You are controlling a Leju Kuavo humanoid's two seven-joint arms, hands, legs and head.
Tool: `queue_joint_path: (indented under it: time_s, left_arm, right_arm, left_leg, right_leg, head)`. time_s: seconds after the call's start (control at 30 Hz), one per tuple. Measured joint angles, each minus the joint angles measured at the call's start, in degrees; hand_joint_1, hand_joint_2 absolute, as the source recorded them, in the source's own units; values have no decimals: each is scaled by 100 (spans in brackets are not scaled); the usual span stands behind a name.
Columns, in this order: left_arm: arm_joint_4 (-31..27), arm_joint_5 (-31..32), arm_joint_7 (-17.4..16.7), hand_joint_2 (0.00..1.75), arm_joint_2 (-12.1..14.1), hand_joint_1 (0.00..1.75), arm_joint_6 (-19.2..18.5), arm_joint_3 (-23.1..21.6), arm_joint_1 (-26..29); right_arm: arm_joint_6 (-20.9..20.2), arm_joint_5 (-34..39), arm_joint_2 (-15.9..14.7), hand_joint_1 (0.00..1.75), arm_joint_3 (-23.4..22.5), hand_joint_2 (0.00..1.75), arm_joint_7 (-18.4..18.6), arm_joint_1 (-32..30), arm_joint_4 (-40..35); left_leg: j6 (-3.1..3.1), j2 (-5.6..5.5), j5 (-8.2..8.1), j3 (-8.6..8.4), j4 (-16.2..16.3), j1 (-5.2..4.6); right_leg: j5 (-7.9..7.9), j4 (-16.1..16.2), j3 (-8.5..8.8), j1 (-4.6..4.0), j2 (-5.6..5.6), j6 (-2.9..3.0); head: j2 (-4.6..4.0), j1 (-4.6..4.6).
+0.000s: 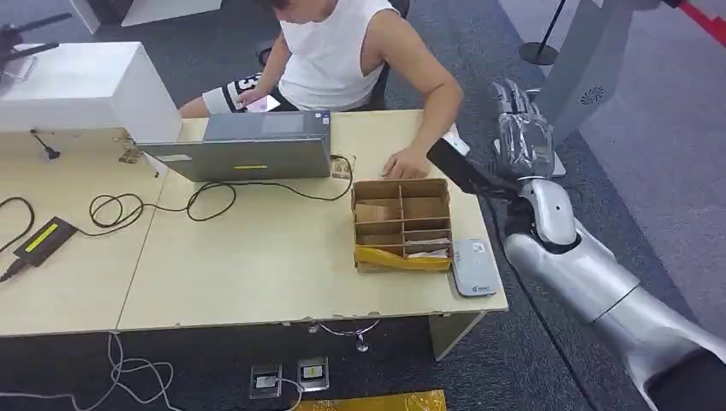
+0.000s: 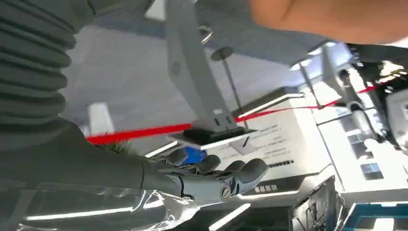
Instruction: Pass the card to the sensor for recognition and then transmit it.
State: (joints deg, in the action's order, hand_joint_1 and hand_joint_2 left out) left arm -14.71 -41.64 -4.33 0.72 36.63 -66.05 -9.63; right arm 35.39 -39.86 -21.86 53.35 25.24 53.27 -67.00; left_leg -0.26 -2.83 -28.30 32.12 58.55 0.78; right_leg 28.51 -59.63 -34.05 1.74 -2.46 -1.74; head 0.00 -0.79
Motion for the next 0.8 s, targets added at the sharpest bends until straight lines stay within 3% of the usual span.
queue_joint_path:
  time_s: [0.07, 0.1, 0.13, 0.27, 0.43, 0.57, 0.8]
  left_arm:
    - [0, -64, 13, 175, 0, 0, 44, 2, 19]
    - [0, -125, 59, 175, 2, 0, 88, 2, 49]
    - [0, -153, 90, 175, 7, 0, 107, 2, 82]
    - [0, -199, 140, 175, 20, 0, 129, 2, 161]
    - [0, -201, 140, 175, 24, 0, 136, 2, 192]
    - [0, -201, 140, 175, 35, 0, 140, 2, 194]
    - [0, -236, 140, 175, 37, 0, 162, 2, 203]
  right_arm:
    - [152, 768, 2, 0, -136, 175, -504, -222, -335]
    - [-72, 1352, 0, 0, -196, 175, -984, -406, -700]
    - [-268, 1492, -7, 0, -201, 175, -1148, -597, -984]
    - [-654, 1304, 64, 0, -157, 175, -1206, -1409, -1941]
    - [-742, 1354, 68, 0, -170, 175, -1326, -1668, -2487]
    - [-827, 1380, 59, 0, -177, 175, -1350, -1742, -2736]
    - [-1336, 1217, 76, 0, -157, 175, -1398, -2195, -2848]
  left_leg:
    - [0, -1, 0, 2, 0, 2]
    - [-1, 1, -1, -1, -1, 3]
    - [-5, 6, -4, -1, -1, 5]
    - [-14, 1, -10, 2, -1, 10]
    - [-15, 9, -10, -1, -2, 11]
    - [-15, 12, -9, -4, -1, 10]
    - [-15, 9, -10, 0, -2, 12]
  right_leg:
    - [0, 0, 2, -3, 3, 0]
    - [1, 0, 3, -5, 1, 1]
    - [1, 0, 1, -7, -5, 1]
    - [5, 1, -1, -13, -4, 7]
    - [5, 1, -1, -13, -7, 7]
    - [2, 1, 0, -12, -9, 9]
    - [4, 1, 0, -14, -6, 10]
  head:
    - [0, -2]
    - [0, -4]
    - [0, -2]
    - [0, 0]
    - [0, -2]
    - [-2, -2]
    - [0, -2]
